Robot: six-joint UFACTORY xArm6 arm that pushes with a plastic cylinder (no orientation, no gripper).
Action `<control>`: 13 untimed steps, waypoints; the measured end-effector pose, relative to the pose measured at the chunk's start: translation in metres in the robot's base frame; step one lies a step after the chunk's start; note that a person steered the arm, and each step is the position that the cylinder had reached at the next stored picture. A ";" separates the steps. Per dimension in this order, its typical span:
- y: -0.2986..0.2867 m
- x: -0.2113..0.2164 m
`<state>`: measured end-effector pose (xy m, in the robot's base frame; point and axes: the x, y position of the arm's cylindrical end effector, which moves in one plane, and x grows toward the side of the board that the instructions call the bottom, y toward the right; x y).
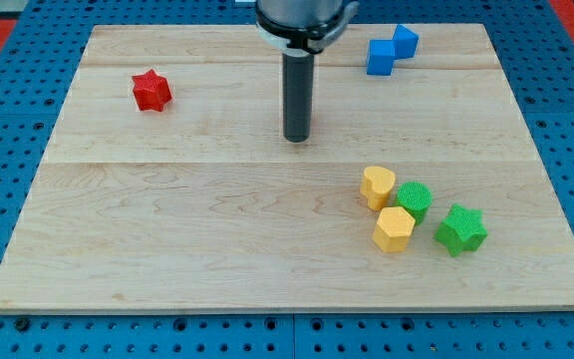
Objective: Move red blocks and blue blocks towards top right corner of the board
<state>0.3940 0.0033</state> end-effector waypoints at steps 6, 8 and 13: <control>0.046 -0.110; -0.078 -0.023; -0.084 -0.095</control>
<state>0.2986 -0.0802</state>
